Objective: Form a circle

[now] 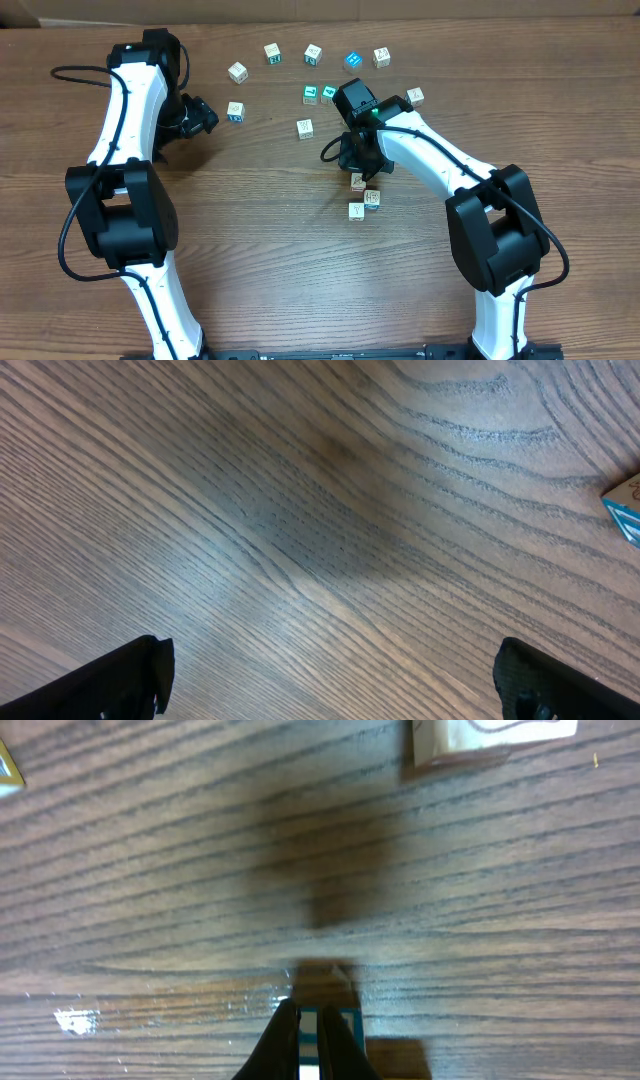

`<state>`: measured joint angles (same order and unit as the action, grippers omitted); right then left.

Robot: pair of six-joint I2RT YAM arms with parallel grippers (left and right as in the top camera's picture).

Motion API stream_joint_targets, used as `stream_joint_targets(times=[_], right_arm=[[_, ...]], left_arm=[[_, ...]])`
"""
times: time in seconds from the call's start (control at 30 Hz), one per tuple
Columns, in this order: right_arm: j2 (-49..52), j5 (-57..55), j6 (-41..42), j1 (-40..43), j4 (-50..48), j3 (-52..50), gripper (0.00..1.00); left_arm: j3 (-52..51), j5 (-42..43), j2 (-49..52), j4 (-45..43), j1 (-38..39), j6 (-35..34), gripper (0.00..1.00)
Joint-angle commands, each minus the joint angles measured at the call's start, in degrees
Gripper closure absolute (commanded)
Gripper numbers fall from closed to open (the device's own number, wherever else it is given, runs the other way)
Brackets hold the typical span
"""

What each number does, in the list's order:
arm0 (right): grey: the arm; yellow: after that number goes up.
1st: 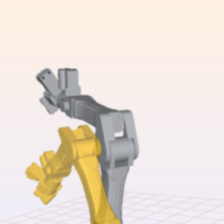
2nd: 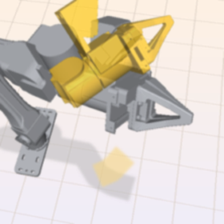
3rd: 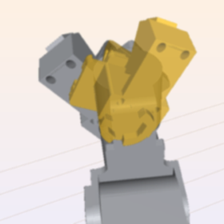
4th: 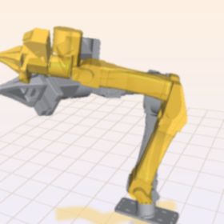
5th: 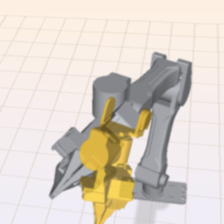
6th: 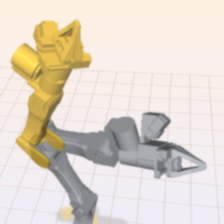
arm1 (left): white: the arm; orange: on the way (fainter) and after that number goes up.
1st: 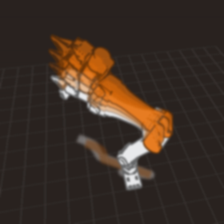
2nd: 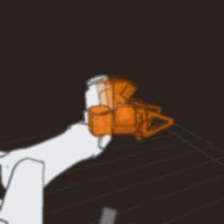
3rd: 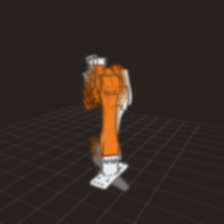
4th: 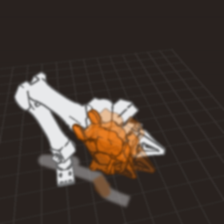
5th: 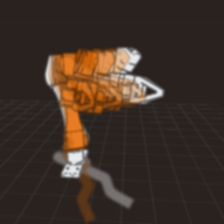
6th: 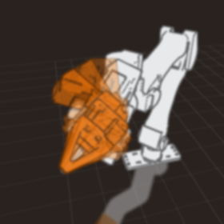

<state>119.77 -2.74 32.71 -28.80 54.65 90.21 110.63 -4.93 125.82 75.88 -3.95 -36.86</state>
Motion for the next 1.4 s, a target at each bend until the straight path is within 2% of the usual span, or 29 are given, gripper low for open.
stream_joint_targets(times=[0.0, 1.37], right_arm=[[0.07, 0.94, -1.49, -0.48, 0.35, -0.17, 0.95], [0.07, 1.53, -3.23, -0.48, 1.55, -0.17, 0.96]], left_arm=[[0.96, -0.04, 0.17, 0.13, 0.22, 0.9, 0.0], [0.94, -0.04, 0.17, 0.11, 0.22, 0.9, 0.0]])
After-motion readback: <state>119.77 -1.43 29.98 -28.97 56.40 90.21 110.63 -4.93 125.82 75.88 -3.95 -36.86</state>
